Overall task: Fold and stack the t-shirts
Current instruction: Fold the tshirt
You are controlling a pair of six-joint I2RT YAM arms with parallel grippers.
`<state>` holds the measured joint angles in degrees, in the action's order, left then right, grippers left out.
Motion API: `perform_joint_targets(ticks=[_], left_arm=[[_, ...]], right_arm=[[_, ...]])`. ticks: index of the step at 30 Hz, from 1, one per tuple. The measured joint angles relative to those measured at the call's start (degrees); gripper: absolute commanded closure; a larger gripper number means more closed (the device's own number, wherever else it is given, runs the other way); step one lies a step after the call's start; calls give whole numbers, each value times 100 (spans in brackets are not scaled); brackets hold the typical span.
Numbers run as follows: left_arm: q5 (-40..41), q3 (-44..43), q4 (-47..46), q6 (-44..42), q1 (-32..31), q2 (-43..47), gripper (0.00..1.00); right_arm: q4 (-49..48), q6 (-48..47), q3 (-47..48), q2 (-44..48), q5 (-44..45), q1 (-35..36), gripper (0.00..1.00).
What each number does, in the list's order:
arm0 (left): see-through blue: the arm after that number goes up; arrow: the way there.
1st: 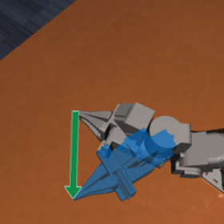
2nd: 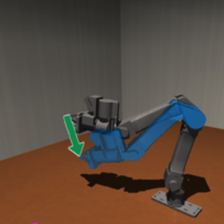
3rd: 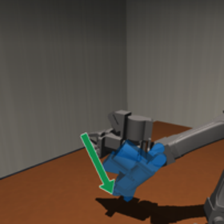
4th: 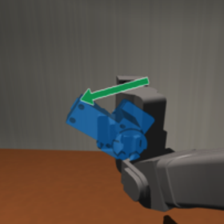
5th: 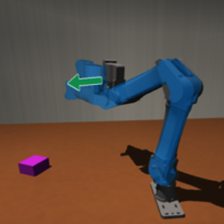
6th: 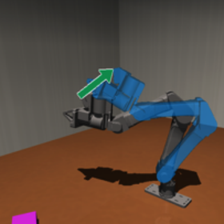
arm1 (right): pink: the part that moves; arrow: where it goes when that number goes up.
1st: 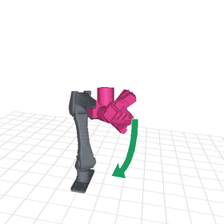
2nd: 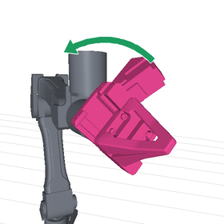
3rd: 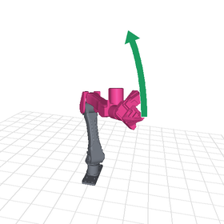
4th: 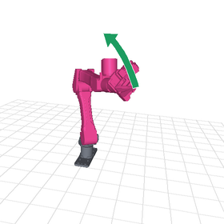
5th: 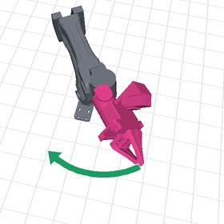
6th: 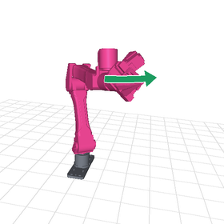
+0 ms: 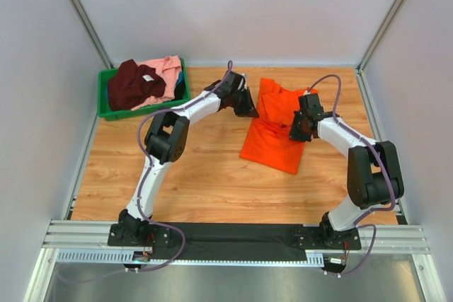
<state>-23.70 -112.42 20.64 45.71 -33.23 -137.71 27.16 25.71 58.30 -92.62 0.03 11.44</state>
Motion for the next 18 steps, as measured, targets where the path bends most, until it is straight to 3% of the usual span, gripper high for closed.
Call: perform_joint_targets(ticks=[10,18], left_arm=[[-179,-101,-138,98,70,-70,87],[-232,-131,-155,144,94,-203,84]], right_arm=[[-129,11,-358,2,57,28,94],[-240,9,-20,-424,570,-39,94]])
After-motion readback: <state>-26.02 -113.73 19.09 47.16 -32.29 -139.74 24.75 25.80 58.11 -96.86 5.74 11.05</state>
